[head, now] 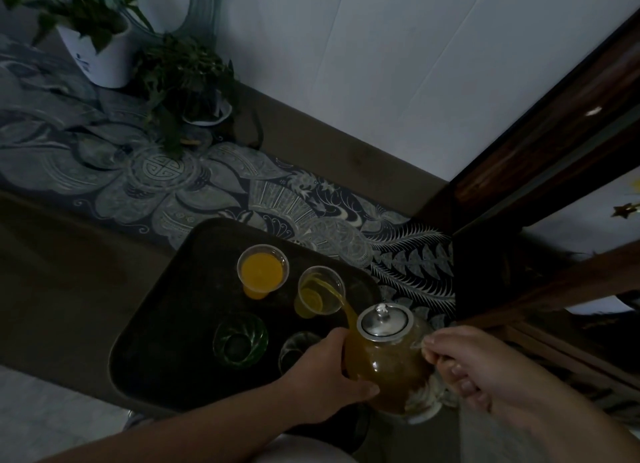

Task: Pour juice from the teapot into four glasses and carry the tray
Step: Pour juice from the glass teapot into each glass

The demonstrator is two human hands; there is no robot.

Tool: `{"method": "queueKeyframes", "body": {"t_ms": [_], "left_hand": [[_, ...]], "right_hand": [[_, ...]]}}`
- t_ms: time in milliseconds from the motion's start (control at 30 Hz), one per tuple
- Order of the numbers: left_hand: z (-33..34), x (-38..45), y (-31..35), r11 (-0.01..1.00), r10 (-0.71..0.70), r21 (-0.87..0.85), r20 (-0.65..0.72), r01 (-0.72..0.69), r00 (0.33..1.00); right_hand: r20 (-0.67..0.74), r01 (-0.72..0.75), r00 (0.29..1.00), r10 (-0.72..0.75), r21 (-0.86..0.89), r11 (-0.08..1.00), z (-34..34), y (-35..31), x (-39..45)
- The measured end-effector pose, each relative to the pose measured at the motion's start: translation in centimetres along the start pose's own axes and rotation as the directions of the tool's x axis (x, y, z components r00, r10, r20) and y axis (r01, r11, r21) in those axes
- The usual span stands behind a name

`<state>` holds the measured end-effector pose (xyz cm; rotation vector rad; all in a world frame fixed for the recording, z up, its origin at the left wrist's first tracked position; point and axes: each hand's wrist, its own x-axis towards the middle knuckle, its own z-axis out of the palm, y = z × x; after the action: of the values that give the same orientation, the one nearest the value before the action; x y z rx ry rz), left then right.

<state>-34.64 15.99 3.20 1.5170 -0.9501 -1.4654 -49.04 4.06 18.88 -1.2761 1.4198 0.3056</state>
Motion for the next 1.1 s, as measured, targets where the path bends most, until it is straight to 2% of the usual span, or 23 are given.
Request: {"method": "queueKeyframes", "body": {"t_ms": [700,1100], "left_hand": [[0.1,-0.1,-0.1,0.989,-0.012,-0.145,0.006,0.013,1.0],[-0.1,-0.1,0.0,0.975,0.009,-0.222,0.031,-0.002,0.999]], "right_hand": [[0.05,0.004,0.999,-0.008,0.075,0.997,-0.2,-0.2,0.2],[0.066,0.021,0.998,-0.025,0.062,0.998,-0.4,-1.1,-0.1]]}}
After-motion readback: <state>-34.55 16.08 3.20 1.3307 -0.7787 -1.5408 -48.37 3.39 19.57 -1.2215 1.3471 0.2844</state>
